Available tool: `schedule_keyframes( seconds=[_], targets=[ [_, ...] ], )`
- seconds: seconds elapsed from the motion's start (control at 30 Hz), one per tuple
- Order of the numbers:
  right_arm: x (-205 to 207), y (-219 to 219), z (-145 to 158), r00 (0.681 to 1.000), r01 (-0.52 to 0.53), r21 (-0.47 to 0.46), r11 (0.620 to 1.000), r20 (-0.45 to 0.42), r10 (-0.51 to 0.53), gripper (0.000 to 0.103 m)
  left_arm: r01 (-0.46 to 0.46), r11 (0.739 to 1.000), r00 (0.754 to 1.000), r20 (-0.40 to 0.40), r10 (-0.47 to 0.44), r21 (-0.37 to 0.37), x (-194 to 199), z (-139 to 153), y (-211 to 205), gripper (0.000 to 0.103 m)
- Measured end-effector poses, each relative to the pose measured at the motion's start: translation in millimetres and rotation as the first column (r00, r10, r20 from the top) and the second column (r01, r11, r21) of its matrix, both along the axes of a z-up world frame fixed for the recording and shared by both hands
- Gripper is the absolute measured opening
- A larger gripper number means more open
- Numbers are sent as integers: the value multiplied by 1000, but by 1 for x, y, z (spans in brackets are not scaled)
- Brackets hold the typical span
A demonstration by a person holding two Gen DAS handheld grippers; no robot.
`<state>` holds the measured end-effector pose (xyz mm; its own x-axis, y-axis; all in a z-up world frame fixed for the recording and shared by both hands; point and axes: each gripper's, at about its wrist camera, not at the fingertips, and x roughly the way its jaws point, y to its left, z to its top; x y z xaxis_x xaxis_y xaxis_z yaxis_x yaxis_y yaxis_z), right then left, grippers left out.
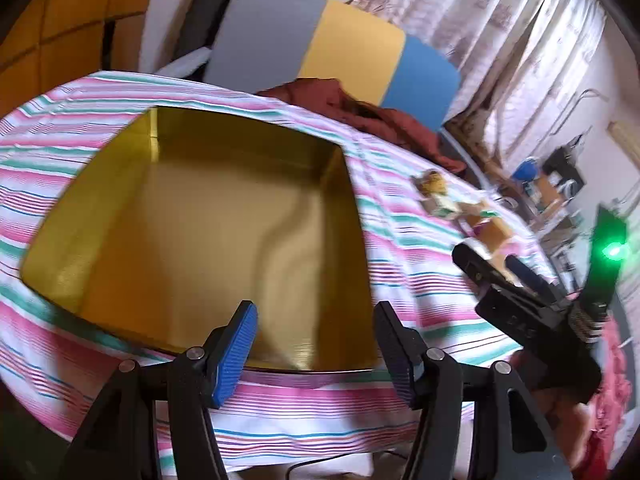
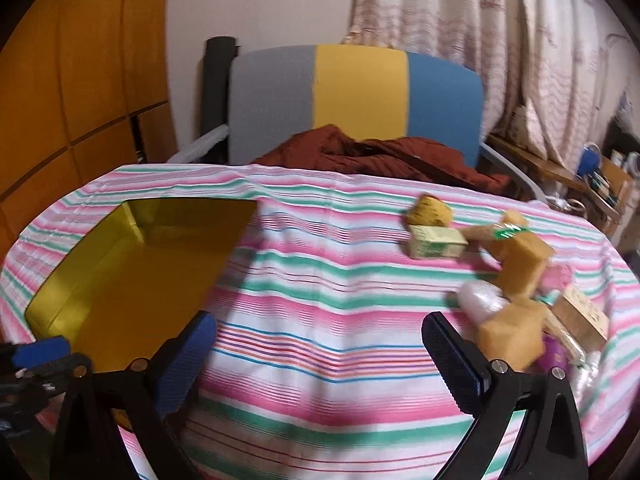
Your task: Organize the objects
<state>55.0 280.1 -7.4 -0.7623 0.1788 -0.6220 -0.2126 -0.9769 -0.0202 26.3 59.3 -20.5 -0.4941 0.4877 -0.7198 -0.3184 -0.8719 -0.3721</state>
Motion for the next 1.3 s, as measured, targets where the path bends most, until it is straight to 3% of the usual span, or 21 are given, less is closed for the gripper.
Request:
schedule_keyframes(
  seconds=[0.17,0.3,0.57,0.63,0.83,0.9,1.1,1.3],
  targets=[
    [23,51,0,992,123,19,992,-23,-122,103,90,996,995,-45,-91,-27,8,6,35,61],
    [46,93,-3,974,225,19,974,-40,-224,103,164,986,986,-20,-165,-35,11,6,57,61],
    [102,196,-13,867,492,-23,870,-73,-493,99,285,955,958,6,-285,-78,19,-2,104,62],
    [105,211,-21,864,501,-14,865,-51,-501,96,309,948,951,24,-308,-78,18,-4,112,62],
    [110,233,-45,895,447,-8,895,-5,-447,90,373,926,928,42,-371,-55,15,-7,137,63],
    [114,238,-51,897,441,-15,897,-9,-442,89,393,918,919,38,-392,-57,15,-7,146,67],
    [119,251,-68,903,428,-46,902,-14,-429,68,484,872,874,1,-485,-78,17,-8,187,72],
    [126,253,-73,901,429,-82,900,-37,-433,63,541,835,835,-53,-547,-102,14,-18,234,79]
  ],
)
